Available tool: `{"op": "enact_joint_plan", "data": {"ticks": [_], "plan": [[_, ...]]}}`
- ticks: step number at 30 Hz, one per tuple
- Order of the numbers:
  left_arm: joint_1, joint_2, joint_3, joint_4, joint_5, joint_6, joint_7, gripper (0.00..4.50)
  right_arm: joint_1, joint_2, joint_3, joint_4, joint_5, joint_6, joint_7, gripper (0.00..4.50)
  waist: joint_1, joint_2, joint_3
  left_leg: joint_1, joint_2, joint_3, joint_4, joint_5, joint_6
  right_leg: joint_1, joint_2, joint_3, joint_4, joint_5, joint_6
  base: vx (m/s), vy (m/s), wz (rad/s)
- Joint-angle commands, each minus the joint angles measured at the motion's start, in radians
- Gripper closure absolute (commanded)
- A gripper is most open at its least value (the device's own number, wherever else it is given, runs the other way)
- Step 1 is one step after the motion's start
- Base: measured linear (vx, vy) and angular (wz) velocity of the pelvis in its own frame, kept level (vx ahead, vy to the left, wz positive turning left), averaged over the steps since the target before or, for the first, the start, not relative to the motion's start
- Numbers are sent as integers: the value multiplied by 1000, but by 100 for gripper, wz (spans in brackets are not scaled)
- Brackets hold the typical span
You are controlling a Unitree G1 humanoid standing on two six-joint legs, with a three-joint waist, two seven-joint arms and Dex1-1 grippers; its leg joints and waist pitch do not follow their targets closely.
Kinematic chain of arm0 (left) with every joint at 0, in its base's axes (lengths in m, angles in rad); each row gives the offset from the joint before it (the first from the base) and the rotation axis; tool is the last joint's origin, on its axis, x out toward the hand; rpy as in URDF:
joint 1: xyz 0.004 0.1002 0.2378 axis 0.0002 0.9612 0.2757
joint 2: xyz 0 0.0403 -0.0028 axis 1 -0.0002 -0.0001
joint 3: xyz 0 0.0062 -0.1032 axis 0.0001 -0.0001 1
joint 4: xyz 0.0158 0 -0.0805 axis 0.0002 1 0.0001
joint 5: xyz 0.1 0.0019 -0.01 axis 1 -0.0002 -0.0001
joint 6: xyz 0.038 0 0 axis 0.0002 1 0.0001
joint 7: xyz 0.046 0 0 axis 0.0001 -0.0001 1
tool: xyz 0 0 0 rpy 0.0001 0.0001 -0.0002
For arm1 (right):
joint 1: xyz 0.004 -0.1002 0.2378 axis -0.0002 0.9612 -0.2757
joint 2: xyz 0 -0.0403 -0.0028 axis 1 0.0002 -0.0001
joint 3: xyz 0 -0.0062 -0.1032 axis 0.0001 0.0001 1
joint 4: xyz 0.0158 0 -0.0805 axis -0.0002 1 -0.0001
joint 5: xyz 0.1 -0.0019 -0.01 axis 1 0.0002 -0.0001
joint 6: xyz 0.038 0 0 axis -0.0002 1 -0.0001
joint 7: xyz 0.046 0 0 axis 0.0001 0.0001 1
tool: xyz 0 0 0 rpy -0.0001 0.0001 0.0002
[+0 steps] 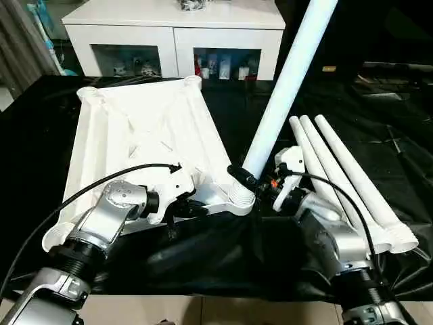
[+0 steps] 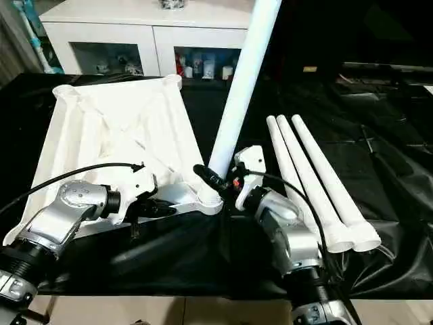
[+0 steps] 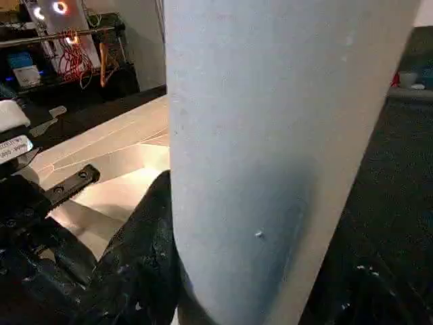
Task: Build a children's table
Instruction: Insert table leg to table base, then rotate leg to tighten
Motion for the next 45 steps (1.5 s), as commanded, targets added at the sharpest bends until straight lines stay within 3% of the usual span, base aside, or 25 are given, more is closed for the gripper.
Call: {"op": "enact_joint_plan", "data": {"ticks": [1, 3, 5, 6, 8, 9, 11, 12, 13, 16, 17, 23, 24, 31, 33, 35, 36, 37, 39, 40, 41, 42, 43, 44, 45], "plan": [[-18, -4, 23, 15, -4, -10, 15, 450, 39, -29, 48, 54, -79, 25, -6, 266, 0, 7, -52, -1, 58, -25, -90, -233, 18, 45, -92, 60, -88, -328, -179, 0, 0, 0], [-19, -4, 23, 18, -3, -11, 15, 450, 39, -33, 54, 52, -83, 27, -2, 266, 0, 8, -51, 1, 58, -24, -89, -246, 18, 43, -92, 61, -91, -350, -176, 0, 0, 0], [-18, -1, 17, 15, 0, -10, 6, 450, 31, -41, 69, 45, -86, 55, 13, 266, -1, 0, -53, 1, 59, -25, -90, -246, 19, 44, -94, 62, -93, -370, -170, 0, 0, 0], [-15, 2, 13, 11, 2, -9, 1, 450, 26, -46, 78, 41, -89, 69, 23, 266, 0, 3, -54, 1, 59, -26, -90, -241, 19, 44, -94, 62, -91, -368, -170, 0, 0, 0], [-12, 7, 8, 9, 7, -10, -5, 450, 16, -48, 84, 38, -85, 91, 37, 266, -1, -6, -56, 0, 60, -23, -89, -219, 26, 42, -94, 63, -90, -346, -171, 0, 0, 0], [-7, 12, 2, 3, 12, -9, -8, 450, 6, -52, 89, 36, -82, 110, 51, 266, -4, -25, -55, -5, 59, -22, -89, -203, 34, 46, -93, 63, -88, -332, -171, 0, 0, 0], [-3, 16, -1, -3, 16, -8, -10, 450, -2, -53, 92, 34, -78, 125, 60, 266, -1, -13, -55, -3, 61, -23, -89, -191, 38, 43, -95, 63, -85, -326, -173, 0, 0, 0], [-1, 20, -5, -5, 18, -7, -15, 450, -12, -53, 92, 39, -69, 141, 68, 266, -5, -26, -54, -3, 61, -22, -90, -196, 40, 43, -93, 62, -87, -334, -170, 0, 0, 0], [-1, 21, -5, -5, 18, -6, -16, 450, -13, -53, 92, 40, -67, 143, 69, 266, -2, -19, -54, 0, 62, -23, -90, -203, 36, 41, -95, 63, -86, -344, -167, 0, 0, 0], [4, 36, -17, -11, 20, -1, -43, 450, -39, -55, 91, 67, -58, 169, 88, 266, -5, -33, -54, 0, 62, -22, -91, -213, 30, 40, -95, 63, -87, -351, -161, 0, 0, 0], [4, 36, -17, -11, 20, -1, -44, 450, -39, -55, 91, 68, -58, 169, 88, 266, -5, -29, -54, 0, 61, -23, -91, -214, 29, 39, -96, 63, -87, -356, -164, 0, 0, 0], [13, 48, -25, -22, 21, 3, -66, 450, -46, -77, 101, 101, -73, 161, 121, 266, -9, -30, -51, 0, 62, -22, -92, -225, 25, 38, -95, 65, -89, -357, -162, 0, 0, 0], [14, 48, -25, -24, 22, 4, -67, 450, -42, -80, 99, 96, -71, 163, 126, 266, -8, -23, -49, 0, 62, -24, -93, -225, 24, 37, -96, 65, -89, -352, -165, 0, 0, 0], [9, 35, -23, -10, 37, 17, -31, 450, -32, -74, 84, 98, -80, 148, 95, 266, -11, -26, -46, 1, 62, -23, -96, -245, 20, 36, -93, 65, -90, -345, -170, 0, 0, 0], [4, 20, -15, 7, 44, 29, 10, 450, -39, -55, 72, 126, -100, 135, 32, 266, -12, -21, -41, 4, 63, -24, -98, -273, 12, 31, -94, 66, -97, -396, -160, 0, 0, 0], [2, 11, -10, 15, 47, 39, 33, 450, -44, -43, 64, 143, -113, 129, -6, 266, -16, -25, -37, 7, 60, -26, -98, -312, 3, 27, -94, 64, -105, -475, -140, 0, 0, 0], [-2, -14, 0, 30, 52, 71, 82, 450, -48, -20, 55, 165, -124, 127, -58, 266, -17, -17, -31, 12, 57, -28, -98, -345, 1, 20, -96, 64, -115, -550, -118, 0, 0, 0], [-6, -36, 8, 38, 53, 100, 121, 450, -51, -3, 51, 178, -130, 128, -90, 266, -22, -22, -30, 15, 56, -30, -98, -366, -3, 17, -96, 62, -122, -604, -100, 0, 0, 0], [-14, -75, 19, 48, 57, 149, 187, 450, -56, 23, 49, 201, -140, 133, -135, 266, -30, -23, -21, 20, 52, -36, -100, -418, -11, 10, -95, 54, -131, -695, -67, 0, 0, 0], [-23, -110, 30, 53, 60, 193, 244, 450, -65, 43, 48, 225, -147, 138, -174, 266, -32, -26, -19, 32, 47, -40, -94, -452, -6, 4, -97, 47, -146, -776, -35, -55, 11, -1], [-30, -129, 37, 56, 61, 218, 274, 450, -73, 53, 46, 242, -152, 141, -197, 266, -39, -23, -15, 42, 46, -43, -92, -483, -6, -1, -98, 36, -157, -821, -18, -55, 11, -1], [-52, -175, 46, 66, 69, 269, 343, 450, -105, 82, 33, 303, -161, 151, -271, 266, -41, -23, -14, 40, 45, -46, -94, -494, -7, 2, -97, 29, -161, -825, -11, -51, 23, -4], [-62, -196, 50, 70, 73, 298, 373, 450, -122, 94, 23, 333, -160, 151, -301, 266, -48, -16, -12, 46, 47, -51, -101, -528, -9, 7, -94, 13, -170, -803, -6, 0, 0, 0], [-70, -210, 52, 75, 76, 320, 393, 450, -136, 103, 16, 355, -158, 151, -322, 266, -51, -8, -16, 43, 52, -58, -109, -550, -9, 24, -95, -1, -171, -738, -9, 0, 0, 0], [-86, -240, 51, 85, 84, 340, 428, 450, -163, 119, -1, 399, -151, 153, -362, 266, -54, -4, -15, 40, 58, -60, -117, -567, -10, 31, -94, -5, -170, -699, -14, -33, 56, -11]]}}
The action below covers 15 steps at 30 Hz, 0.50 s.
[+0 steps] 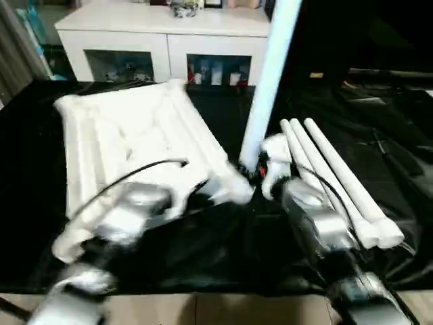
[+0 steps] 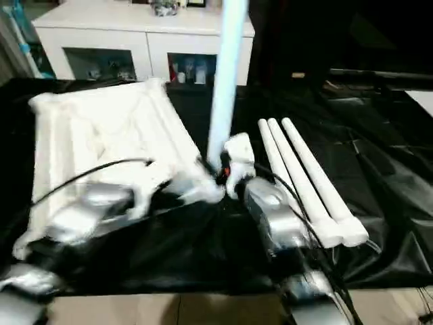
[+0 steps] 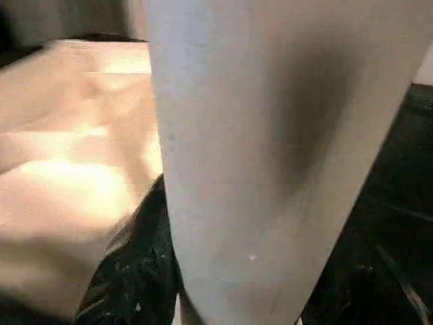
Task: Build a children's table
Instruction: Rotate leg to tighten
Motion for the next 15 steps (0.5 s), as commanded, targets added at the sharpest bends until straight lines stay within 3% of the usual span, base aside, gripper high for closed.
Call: {"op": "enact_joint_plan", "data": {"ticks": [1, 2, 3, 4, 6, 7, 8, 9, 10, 11, 12, 13, 14, 15], "plan": [[-25, -48, 17, 54, 28, 70, 136, 450, 28, 42, 12, 173, -9, 84, -63, 266, -21, 17, -13, 7, 67, -55, -108, -611, -18, 19, -91, 22, -96, -616, -38, -11, 63, -10], [-32, -62, 16, 58, 31, 75, 148, 450, 16, 48, 7, 193, -9, 83, -79, 266, -23, 16, -17, 9, 68, -57, -113, -636, -21, 22, -93, 24, -93, -560, -52, -11, 63, -10], [-40, -82, 11, 59, 34, 85, 161, 450, -3, 57, 3, 220, -9, 84, -100, 266, -21, 19, -15, 16, 65, -54, -110, -639, -21, 16, -97, 25, -99, -562, -58, 0, 0, 0], [-48, -103, 7, 60, 37, 96, 174, 450, -21, 67, -4, 246, -9, 84, -125, 266, -27, 18, -7, 32, 55, -47, -100, -657, -19, -3, -99, 11, -122, -617, -55, 0, 0, 0], [-60, -133, 2, 63, 43, 112, 195, 450, -52, 88, -23, 291, -3, 87, -172, 266, -38, 22, -2, 27, 55, -56, -102, -679, -17, 9, -99, -13, -127, -658, -24, 0, 0, 0], [-63, -139, 2, 65, 44, 114, 200, 450, -60, 93, -28, 302, -2, 89, -184, 266, -43, 28, 1, 24, 63, -61, -116, -743, -25, 19, -89, -23, -119, -637, -9, 0, 0, 0], [-68, -150, 9, 68, 46, 123, 218, 450, -79, 108, -49, 327, 3, 83, -215, 266, -43, 34, -1, 15, 73, -63, -136, -797, -35, 34, -85, -16, -88, -561, -24, 0, 0, 0], [-69, -153, 12, 67, 48, 129, 223, 450, -86, 113, -56, 335, 1, 81, -225, 266, -42, 35, 1, 8, 79, -64, -147, -823, -39, 39, -84, -13, -72, -531, -33, 0, 0, 0], [-69, -154, 14, 63, 50, 138, 232, 450, -96, 119, -65, 348, -2, 74, -236, 266, -33, 32, -3, 1, 81, -60, -156, -836, -44, 42, -89, 8, -47, -503, -47, 0, 0, 0], [-66, -152, 14, 60, 51, 144, 234, 450, -103, 124, -72, 357, -4, 69, -243, 266, -32, 20, 3, 43, 53, -46, -124, -797, -41, -7, -100, 0, -108, -648, -34, 0, 0, 0], [-64, -146, 15, 57, 52, 146, 235, 450, -108, 125, -72, 362, -8, 68, -248, 266, -37, 10, 0, 59, 36, -42, -95, -734, -27, -24, -110, -7, -132, -737, -17, 0, 0, 0], [-64, -145, 16, 57, 53, 153, 241, 450, -119, 128, -76, 382, -13, 60, -255, 266, -47, 12, 9, 62, 19, -43, -58, -637, -7, -23, -123, -50, -179, -879, 34, 0, 0, 0], [-65, -143, 17, 58, 54, 155, 244, 450, -126, 129, -79, 393, -15, 55, -258, 266, -61, 35, 5, 35, 40, -60, -79, -674, -15, 22, -114, -88, -163, -812, 62, 0, 0, 0], [-66, -140, 18, 58, 54, 157, 245, 450, -130, 130, -83, 402, -14, 49, -260, 266, -32, 64, -2, -70, 96, -79, -181, -862, -32, 133, -82, -30, 61, -449, 0, 64, 21, -22]]}}
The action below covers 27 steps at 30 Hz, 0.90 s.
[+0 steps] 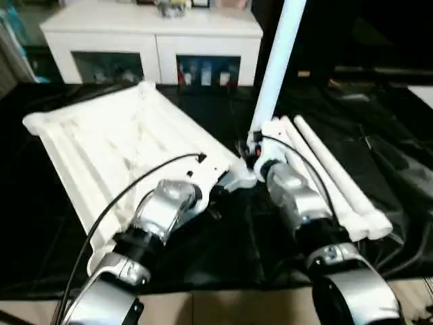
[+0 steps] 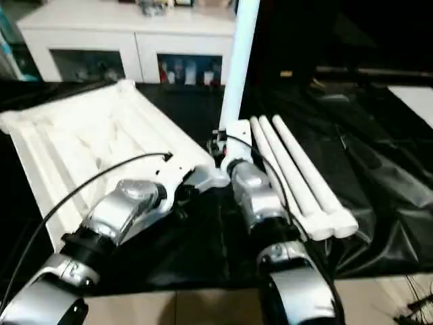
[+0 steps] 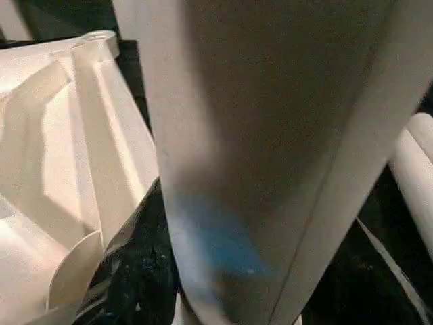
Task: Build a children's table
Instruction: Rotate leg to tighten
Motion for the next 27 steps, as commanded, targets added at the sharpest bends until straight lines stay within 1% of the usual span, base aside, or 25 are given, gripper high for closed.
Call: {"op": "enact_joint_plan", "data": {"ticks": [1, 2, 3, 4, 5, 6, 7, 8, 9, 10, 11, 12, 13, 14, 15, 17, 19, 20, 21, 22, 24, 25, 26, 27], "plan": [[-8, -9, -7, 26, 10, 25, 42, 450, 61, 34, 4, 147, 9, 56, 4, 266, 16, 22, -28, -63, 92, -39, -177, -883, -41, 62, -31, 89, 113, -191, -35, 57, 5, 5], [-8, -6, -5, 27, 10, 25, 42, 450, 54, 33, 7, 157, 5, 49, 10, 266, 20, 19, -23, -20, 90, -27, -192, -893, -34, 2, -19, 104, 109, -99, -51, 57, 5, 5], [-9, -4, -3, 28, 11, 24, 41, 450, 49, 34, 6, 165, 7, 44, 17, 266, 30, -43, -34, 23, 21, -10, -67, -578, -8, -67, -96, 168, -26, -598, -76, 63, -94, 25], [-10, -3, -2, 29, 11, 23, 41, 450, 45, 35, 8, 170, 6, 41, 22, 266, 41, -46, -37, 1, 13, -8, -48, -439, 13, -50, -121, 181, -45, -738, -59, 70, -117, -4], [-11, -3, -1, 30, 12, 23, 42, 450, 42, 36, 7, 175, 5, 39, 24, 266, 56, -47, -40, -44, 30, -21, -59, -261, 31, -19, -133, 192, -46, -794, -45, 70, -117, -4], [-12, -4, -1, 32, 12, 22, 43, 450, 39, 35, 11, 179, -2, 36, 26, 266, 65, -48, -56, -58, 37, -20, -71, -177, 28, -2, -117, 185, -29, -684, -48, 61, -64, -27], [-12, -5, 0, 33, 12, 22, 45, 450, 32, 36, 11, 189, -12, 28, 32, 266, 67, -38, -56, -55, 49, -16, -82, -113, 20, -11, -86, 173, -7, -455, -86, 72, -41, -16], [-11, -5, 0, 33, 13, 21, 45, 450, 28, 37, 10, 191, -16, 24, 36, 266, 63, -31, -55, -44, 55, -9, -84, -151, 21, -19, -78, 174, 0, -349, -132, 72, -41, -16], [-11, -5, 0, 33, 13, 21, 45, 450, 27, 38, 10, 193, -16, 23, 37, 266, 62, -28, -53, -42, 54, -3, -85, -189, 14, -21, -74, 175, 0, -347, -150, 0, 0, 0], [-11, -5, 1, 33, 13, 20, 45, 450, 22, 39, 7, 198, -17, 20, 38, 266, 60, -25, -53, -39, 54, 1, -86, -253, 0, -23, -71, 175, -1, -363, -163, 0, 0, 0], [-11, -5, 1, 35, 13, 19, 44, 450, 18, 39, 4, 203, -17, 16, 39, 266, 60, -27, -55, -37, 55, 1, -88, -282, -8, -21, -69, 174, -1, -364, -165, 0, 0, 0], [-9, -4, 0, 35, 13, 17, 43, 450, 11, 38, -2, 212, -17, 9, 42, 266, 59, -26, -56, -35, 56, 2, -90, -295, -11, -22, -67, 175, -1, -354, -164, 0, 0, 0], [-8, -3, -1, 32, 12, 18, 40, 450, 8, 38, -6, 214, -15, 5, 50, 266, 59, -26, -56, -35, 56, 2, -90, -295, -11, -22, -67, 175, -1, -354, -164, 0, 0, 0], [-6, -2, -2, 29, 12, 19, 38, 450, 6, 37, -7, 213, -12, 3, 58, 231, 57, -27, -60, -39, 57, 2, -91, -287, -11, -19, -65, 175, 3, -315, -169, 0, 0, 0], [-5, 0, -2, 26, 12, 19, 36, 450, 3, 37, -8, 215, -10, 0, 64, 196, 56, -26, -59, -40, 58, 3, -91, -284, -11, -19, -65, 176, 3, -303, -171, 0, 0, 0], [-4, 4, -2, 24, 11, 17, 34, 450, -4, 38, -8, 217, -7, -5, 82, 196, 55, -28, -59, -38, 57, 7, -90, -296, -7, -20, -65, 177, 2, -298, -176, 0, 0, 0], [-4, 6, -1, 24, 12, 14, 33, 450, -8, 40, -10, 219, -8, -8, 91, 192, 54, -28, -61, -37, 56, 7, -89, -295, -4, -21, -66, 178, 2, -303, -181, 0, 0, 0], [-4, 7, -1, 25, 12, 12, 32, 450, -10, 40, -10, 218, -8, -7, 95, 166, 58, -32, -64, -40, 58, 10, -86, -259, 1, -15, -70, 180, 3, -270, -188, 0, 0, 0], [-4, 9, 0, 24, 12, 8, 31, 450, -14, 40, -7, 217, -13, -12, 104, 154, 57, -33, -66, -43, 57, 10, -86, -241, 6, -12, -68, 178, 7, -256, -189, 0, 0, 0], [-2, 17, 1, 19, 13, -2, 26, 450, -21, 40, -4, 207, -15, -17, 128, 150, 58, -30, -65, -41, 57, 13, -85, -227, 15, -15, -66, 177, 7, -245, -191, 0, 0, 0], [-1, 21, 2, 20, 13, -8, 24, 450, -25, 39, -3, 201, -18, -26, 142, 135, 57, -31, -67, -43, 58, 14, -83, -210, 21, -12, -67, 177, 8, -231, -198, 0, 0, 0], [-2, 21, 3, 22, 13, -9, 24, 450, -26, 39, -4, 199, -18, -30, 147, 121, 59, -31, -69, -39, 59, 16, -81, -197, 23, -14, -67, 178, 9, -213, -204, 0, 0, 0], [0, 26, 3, 18, 12, -12, 21, 450, -30, 37, -8, 188, -15, -27, 164, 110, 59, -30, -70, -40, 60, 17, -81, -185, 26, -11, -67, 178, 13, -193, -212, 0, 0, 0], [0, 27, 3, 18, 12, -12, 20, 450, -31, 37, -9, 186, -15, -26, 166, 110, 59, -30, -70, -41, 60, 16, -80, -178, 28, -10, -66, 177, 14, -182, -214, 0, 0, 0]]}}
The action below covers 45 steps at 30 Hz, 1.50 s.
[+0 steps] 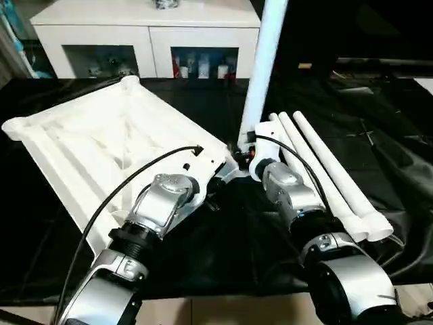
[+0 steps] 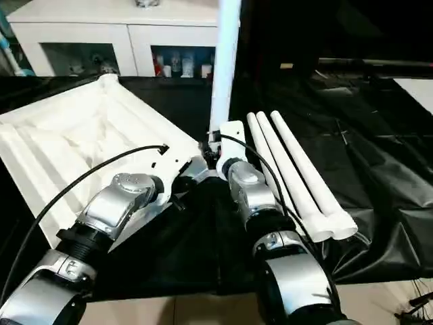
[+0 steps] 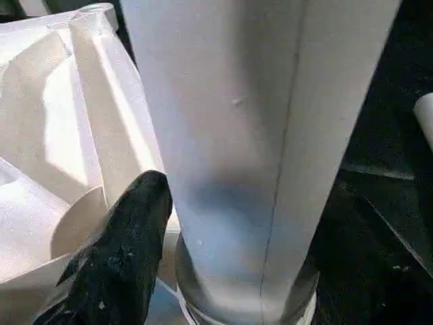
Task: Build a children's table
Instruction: Rotate leg to tighten
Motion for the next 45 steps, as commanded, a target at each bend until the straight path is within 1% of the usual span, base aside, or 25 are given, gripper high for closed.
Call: {"op": "enact_joint_plan", "data": {"ticks": [1, 2, 3, 5, 7, 9, 11, 12, 13, 16, 18, 19, 20, 21, 23, 25, 26, 28, 29, 32, 35, 37, 40, 44, 45], "plan": [[12, 6, -5, 36, 14, 3, 9, 450, 25, 35, 31, 37, 6, 42, 63, 104, 6, 5, -42, -12, 60, -13, -68, -189, 52, 33, -76, 64, -86, -140, -221, 0, 0, 0], [12, 6, -5, 36, 14, 3, 9, 450, 25, 34, 31, 36, 6, 42, 64, 100, 6, 6, -43, -12, 60, -12, -66, -172, 57, 35, -76, 64, -83, -110, -228, 0, 0, 0], [13, 10, -5, 37, 13, -1, 8, 450, 20, 30, 33, 35, 3, 34, 73, 77, 6, 6, -43, -12, 60, -12, -66, -164, 60, 35, -76, 63, -81, -96, -233, 0, 0, 0], [15, 15, -5, 36, 11, -4, 4, 450, 15, 25, 31, 32, 4, 28, 85, 60, 6, 5, -46, -11, 60, -9, -62, -139, 71, 37, -76, 63, -76, -52, -248, 0, 0, 0], [15, 21, -4, 38, 10, -9, 0, 450, 13, 20, 33, 21, 6, 25, 108, 55, 6, 4, -46, -11, 60, -8, -60, -127, 78, 39, -76, 63, -73, -31, -256, 0, 0, 0], [17, 28, -6, 36, 9, -16, -7, 450, 13, 14, 36, 9, 2, 23, 127, 23, 6, 2, -47, -10, 60, -6, -58, -120, 87, 39, -76, 63, -71, -21, -263, 0, 0, 0], [19, 36, -9, 30, 8, -26, -21, 450, 15, 7, 42, -6, -3, 22, 140, 11, 6, 1, -49, -10, 60, -5, -56, -109, 93, 41, -76, 64, -69, -10, -264, 0, 0, 0], [21, 41, -11, 27, 6, -29, -31, 450, 17, 2, 46, -18, -5, 22, 147, 5, 5, -3, -49, -10, 60, -3, -55, -103, 96, 40, -76, 64, -69, -3, -265, 0, 0, 0], [22, 43, -12, 25, 5, -30, -35, 450, 18, 0, 47, -23, -6, 23, 149, 5, 6, -1, -49, -9, 61, -3, -55, -97, 97, 40, -76, 64, -67, 3, -266, 0, 0, 0], [37, 70, -25, 2, -2, -50, -84, 450, 34, -25, 68, -73, -17, 37, 194, 5, 7, -4, -56, -10, 57, 1, -44, -36, 126, 41, -73, 64, -56, 99, -281, 0, 0, 0], [51, 90, -32, -20, -9, -58, -118, 450, 49, -44, 77, -111, -17, 52, 232, 5, 9, -8, -61, -13, 55, 1, -35, 22, 157, 44, -72, 64, -44, 193, -290, 0, 0, 0], [63, 108, -40, -36, -12, -80, -149, 450, 64, -62, 85, -144, -16, 65, 265, 5, 10, -9, -63, -14, 54, 0, -31, 51, 181, 45, -70, 63, -39, 245, -296, 0, 0, 0], [76, 125, -43, -57, -15, -82, -168, 450, 84, -84, 97, -181, -17, 79, 302, 5, 11, -5, -64, -14, 56, 0, -29, 67, 199, 42, -69, 60, -36, 264, -301, 0, 0, 0], [82, 134, -45, -66, -16, -85, -177, 450, 94, -96, 104, -199, -19, 84, 320, 5, 11, -5, -62, -15, 58, 1, -27, 67, 204, 41, -70, 60, -37, 259, -303, 0, 0, 0], [99, 157, -48, -90, -25, -98, -214, 450, 121, -126, 115, -245, -17, 103, 364, 5, 13, -6, -61, -11, 60, 3, -25, 56, 203, 38, -69, 61, -36, 234, -315, 0, 0, 0], [110, 175, -53, -106, -26, -118, -237, 450, 137, -145, 119, -272, -15, 110, 384, 5, 14, -5, -62, -10, 62, 2, -26, 38, 192, 39, -71, 61, -36, 205, -314, 0, 0, 0], [123, 195, -56, -127, -35, -125, -264, 450, 154, -166, 121, -300, -14, 118, 406, 5, 15, -6, -59, -10, 61, 3, -28, 25, 185, 38, -68, 61, -40, 184, -311, 0, 0, 0], [138, 221, -62, -150, -41, -144, -299, 450, 175, -190, 124, -340, -7, 133, 432, 5, 18, -5, -60, -9, 61, 3, -27, 22, 176, 38, -69, 62, -38, 181, -305, 0, 0, 0], [160, 251, -62, -192, -72, -172, -369, 450, 205, -223, 138, -400, 3, 144, 488, 5, 20, -4, -57, -8, 60, 4, -27, 15, 169, 38, -68, 62, -40, 172, -303, 0, 0, 0], [172, 267, -64, -217, -89, -173, -406, 450, 225, -239, 145, -442, 14, 157, 525, 5, 23, -5, -58, -7, 60, 6, -26, 12, 164, 37, -67, 64, -36, 181, -299, 0, 0, 0], [194, 298, -74, -263, -114, -202, -479, 450, 272, -283, 175, -542, 42, 184, 629, 5, 28, -5, -58, -5, 61, 6, -25, 21, 166, 36, -65, 63, -35, 191, -297, 0, 0, 0], [199, 306, -77, -278, -124, -214, -503, 450, 288, -300, 188, -572, 45, 194, 660, 5, 32, -7, -59, -6, 60, 5, -24, 36, 169, 36, -63, 63, -31, 213, -297, 0, 0, 0], [203, 316, -82, -286, -129, -226, -526, 450, 315, -331, 212, -613, 49, 183, 721, 5, 35, -8, -58, -6, 60, 6, -23, 27, 170, 36, -63, 63, -32, 204, -296, 0, 0, 0], [199, 326, -85, -280, -131, -269, -551, 450, 345, -368, 229, -661, 65, 178, 798, 5, 44, -11, -53, -7, 62, 7, -26, -29, 149, 35, -67, 64, -38, 119, -284, 0, 0, 0], [196, 328, -86, -274, -129, -282, -555, 450, 349, -376, 233, -662, 63, 171, 812, 5, 46, -12, -52, -6, 63, 7, -26, -44, 137, 33, -66, 64, -39, 91, -281, 0, 0, 0]]}}
